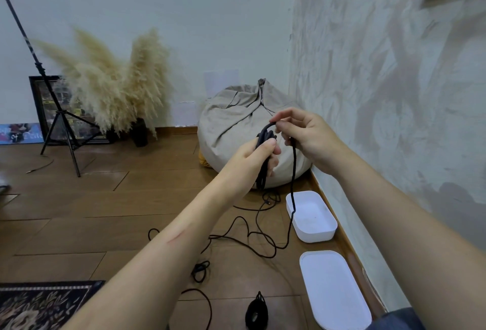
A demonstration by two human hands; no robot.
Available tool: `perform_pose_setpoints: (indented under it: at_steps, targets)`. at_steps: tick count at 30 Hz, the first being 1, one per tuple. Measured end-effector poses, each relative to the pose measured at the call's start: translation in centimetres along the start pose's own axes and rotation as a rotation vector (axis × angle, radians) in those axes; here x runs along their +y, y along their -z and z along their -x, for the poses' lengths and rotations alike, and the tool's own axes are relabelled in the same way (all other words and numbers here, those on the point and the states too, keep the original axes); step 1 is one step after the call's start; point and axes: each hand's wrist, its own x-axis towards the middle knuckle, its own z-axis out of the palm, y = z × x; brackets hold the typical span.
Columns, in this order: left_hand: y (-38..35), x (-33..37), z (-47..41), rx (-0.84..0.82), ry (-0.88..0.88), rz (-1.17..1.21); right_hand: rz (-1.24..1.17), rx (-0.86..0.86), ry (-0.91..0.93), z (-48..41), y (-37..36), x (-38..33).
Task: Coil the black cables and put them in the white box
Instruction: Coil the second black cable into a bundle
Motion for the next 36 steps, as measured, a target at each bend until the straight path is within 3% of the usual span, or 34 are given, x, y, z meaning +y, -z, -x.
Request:
perform_pose_setpoints:
  at_steps: [10,19,25,36]
  targets:
    - [-0.1,-0.7,0.0,0.103,0.019,-0.105,0.039,0.008,-0.003,0.0,0.0,0.3]
    - [-0.1,1.6,0.7,-0.048,-0.081,-0.040,-0.236,0.002,-0.066,-0.3,-0.6,0.7]
    - [-0.1,1.4,0.0,0.018,-0.140,0.026,-0.394,-0.112,-0.137,0.3,-2.1,1.4]
    - [-0.1,0.6,-0.9,0.240,-0.090,0.137,-0.076,-0.139,-0.259,1.3,-6.3,3.7]
